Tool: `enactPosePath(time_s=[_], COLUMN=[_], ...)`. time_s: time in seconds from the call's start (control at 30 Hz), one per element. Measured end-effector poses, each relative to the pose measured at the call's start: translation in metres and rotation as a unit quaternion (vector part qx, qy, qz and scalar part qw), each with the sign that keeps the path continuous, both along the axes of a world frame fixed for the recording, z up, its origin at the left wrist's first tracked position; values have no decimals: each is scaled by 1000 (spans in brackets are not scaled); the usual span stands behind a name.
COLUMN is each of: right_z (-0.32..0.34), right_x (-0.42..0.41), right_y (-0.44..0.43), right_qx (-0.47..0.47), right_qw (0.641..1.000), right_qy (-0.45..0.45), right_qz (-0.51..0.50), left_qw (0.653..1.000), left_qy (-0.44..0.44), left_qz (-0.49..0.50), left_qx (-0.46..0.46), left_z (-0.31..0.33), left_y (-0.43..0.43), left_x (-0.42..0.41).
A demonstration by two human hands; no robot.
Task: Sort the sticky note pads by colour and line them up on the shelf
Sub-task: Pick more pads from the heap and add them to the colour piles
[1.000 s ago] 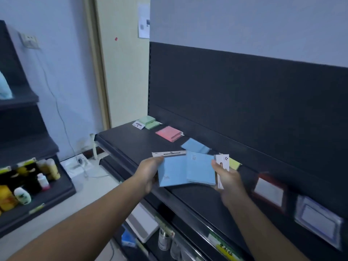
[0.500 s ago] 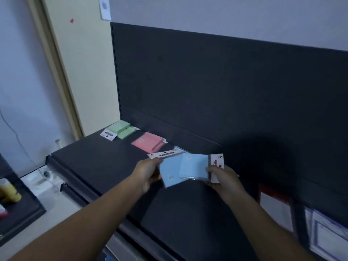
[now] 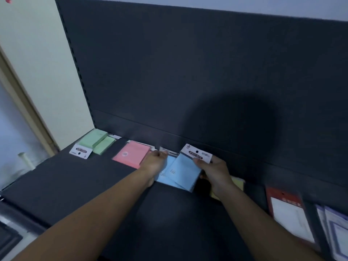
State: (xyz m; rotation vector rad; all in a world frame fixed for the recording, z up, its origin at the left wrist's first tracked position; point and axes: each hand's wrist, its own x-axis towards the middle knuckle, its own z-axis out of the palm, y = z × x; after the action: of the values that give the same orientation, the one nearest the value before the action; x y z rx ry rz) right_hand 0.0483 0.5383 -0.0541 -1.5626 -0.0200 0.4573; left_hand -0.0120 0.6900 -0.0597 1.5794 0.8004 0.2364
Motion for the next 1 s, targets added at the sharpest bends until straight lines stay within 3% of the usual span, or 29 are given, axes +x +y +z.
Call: enactPosePath(time_s=[0.1,0.2,0.33,0.4,0.6,0.7,0.87,1.0], right_z=[-3,-10,-24,-31,-26,-19,-5,8], right_x=[-1,-5,-19,-27,-38,-52,-78,-94], right_y=[12,18,26,32,36,25,-17,-73], right_qx=[-19,-116,-288,-334,-348,-334,-330,-363], right_qw=[999,988,928,903,896,894,889,877], right_qy=[-19,-80,-235,-270,-275,-298,-316,-306], right_qz=[-40,-56,2,13,-29,-25,-36,-80], left_qw=[997,996,994,992,987,976,919,869], left_qy=[-54,-77,-77,-77,-45,-35,-145,-192], left_qz=[51,30,-65,-77,-137,-139,-196,-348], left_qx=[7,37,47,58,78,165,309,294], left_z=[-5,-15,-27,-28,-25,-19,1,9], left_y=[1,1,0,0,5,7,-25,-81], left_x=[8,3,-3,-2,0,-4,-17,-21])
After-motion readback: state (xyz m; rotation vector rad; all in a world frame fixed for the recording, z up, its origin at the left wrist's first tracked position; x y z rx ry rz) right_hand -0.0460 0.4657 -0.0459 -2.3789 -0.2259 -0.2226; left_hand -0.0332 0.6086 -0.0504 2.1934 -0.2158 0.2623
